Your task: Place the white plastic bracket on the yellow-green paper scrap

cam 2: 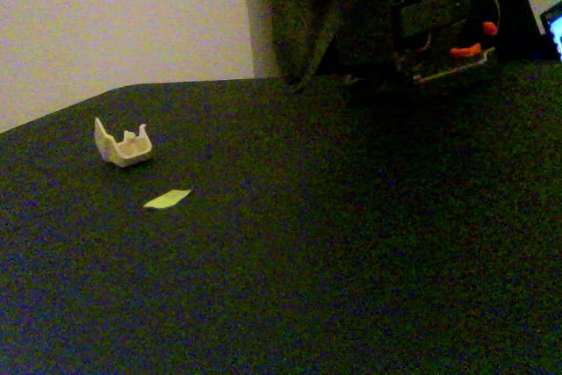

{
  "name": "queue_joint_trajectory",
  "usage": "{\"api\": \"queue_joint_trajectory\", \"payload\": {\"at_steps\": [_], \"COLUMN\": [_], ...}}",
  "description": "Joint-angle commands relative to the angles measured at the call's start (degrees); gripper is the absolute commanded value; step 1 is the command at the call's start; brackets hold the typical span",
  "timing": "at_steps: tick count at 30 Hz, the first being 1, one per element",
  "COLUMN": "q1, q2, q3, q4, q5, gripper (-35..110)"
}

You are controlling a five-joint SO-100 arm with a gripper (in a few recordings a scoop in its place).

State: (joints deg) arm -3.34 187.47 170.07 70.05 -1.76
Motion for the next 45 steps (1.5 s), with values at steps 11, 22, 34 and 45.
{"api": "queue_joint_trajectory", "payload": {"at_steps": [11, 22, 34, 45], "q1": [-1.49, -1.49, -1.49, -0.88], "q2": [1.85, 1.85, 1.85, 1.85], "q3": [0.79, 0.79, 0.79, 0.88], "q4": [2.29, 2.29, 2.29, 1.93], "q5": [-1.14, -1.14, -1.14, -2.99], "gripper": [0, 0, 0, 0]}}
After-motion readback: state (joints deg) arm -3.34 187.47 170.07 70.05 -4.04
